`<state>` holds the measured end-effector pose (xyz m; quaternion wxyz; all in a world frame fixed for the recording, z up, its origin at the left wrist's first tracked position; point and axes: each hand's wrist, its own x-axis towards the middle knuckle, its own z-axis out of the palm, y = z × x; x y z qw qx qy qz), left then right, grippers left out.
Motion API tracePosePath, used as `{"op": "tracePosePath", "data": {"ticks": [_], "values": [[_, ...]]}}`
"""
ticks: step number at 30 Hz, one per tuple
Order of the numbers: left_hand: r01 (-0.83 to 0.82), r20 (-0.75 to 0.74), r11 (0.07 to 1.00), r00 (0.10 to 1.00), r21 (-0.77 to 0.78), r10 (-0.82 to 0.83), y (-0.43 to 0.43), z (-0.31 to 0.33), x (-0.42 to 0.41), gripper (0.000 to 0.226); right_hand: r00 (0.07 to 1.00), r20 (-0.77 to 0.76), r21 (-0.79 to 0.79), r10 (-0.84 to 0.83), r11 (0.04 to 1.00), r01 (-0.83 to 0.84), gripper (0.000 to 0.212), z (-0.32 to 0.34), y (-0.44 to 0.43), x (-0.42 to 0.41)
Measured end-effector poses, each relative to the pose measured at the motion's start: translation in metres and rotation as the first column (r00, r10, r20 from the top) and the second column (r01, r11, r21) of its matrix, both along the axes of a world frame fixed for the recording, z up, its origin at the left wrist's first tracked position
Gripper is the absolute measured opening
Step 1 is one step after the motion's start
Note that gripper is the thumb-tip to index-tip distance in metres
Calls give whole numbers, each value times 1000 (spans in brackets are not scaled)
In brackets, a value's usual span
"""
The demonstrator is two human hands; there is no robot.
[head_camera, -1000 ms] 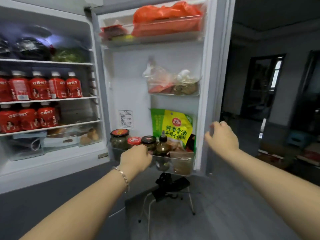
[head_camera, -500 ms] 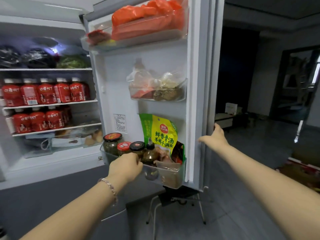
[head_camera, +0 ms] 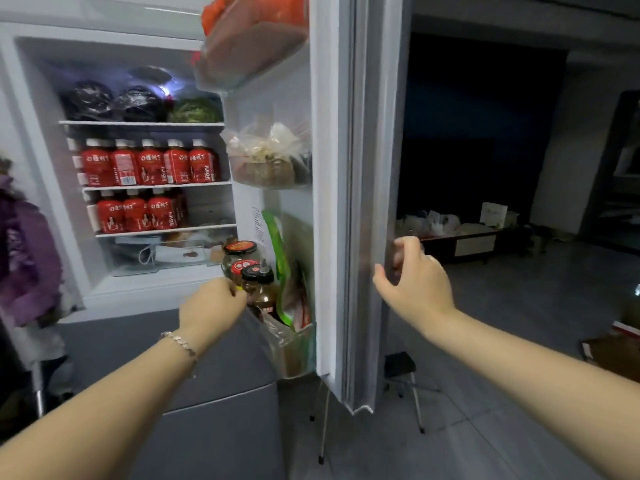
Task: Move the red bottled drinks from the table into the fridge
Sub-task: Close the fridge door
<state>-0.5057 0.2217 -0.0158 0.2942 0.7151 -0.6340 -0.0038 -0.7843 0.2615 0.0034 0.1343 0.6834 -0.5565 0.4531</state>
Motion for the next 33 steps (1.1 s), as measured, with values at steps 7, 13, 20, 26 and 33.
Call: {"op": "tracePosePath", "data": {"ticks": [7, 13, 20, 26, 33], "values": [[-180, -13, 984, 984, -18, 179, 42, -5, 85, 24, 875, -433, -468, 215, 776, -422, 31, -9, -4, 112], [-317, -42, 947, 948, -59, 315, 51, 0, 195, 23, 730, -589, -428, 346, 633, -645, 21, -9, -16, 237], [-371, -46, 927, 929, -63, 368, 40, 0, 331, 24, 683, -665, -402, 303, 625, -669, 21, -14, -49, 391], [-377, 7, 926, 926, -11, 377, 18, 4, 434, 23, 586, -792, -223, 172, 812, -540, 38, -6, -97, 519], [-322, 66, 947, 944, -8, 322, -28, 17, 501, 24, 372, -926, -40, 61, 966, -257, 76, 20, -159, 630]]}}
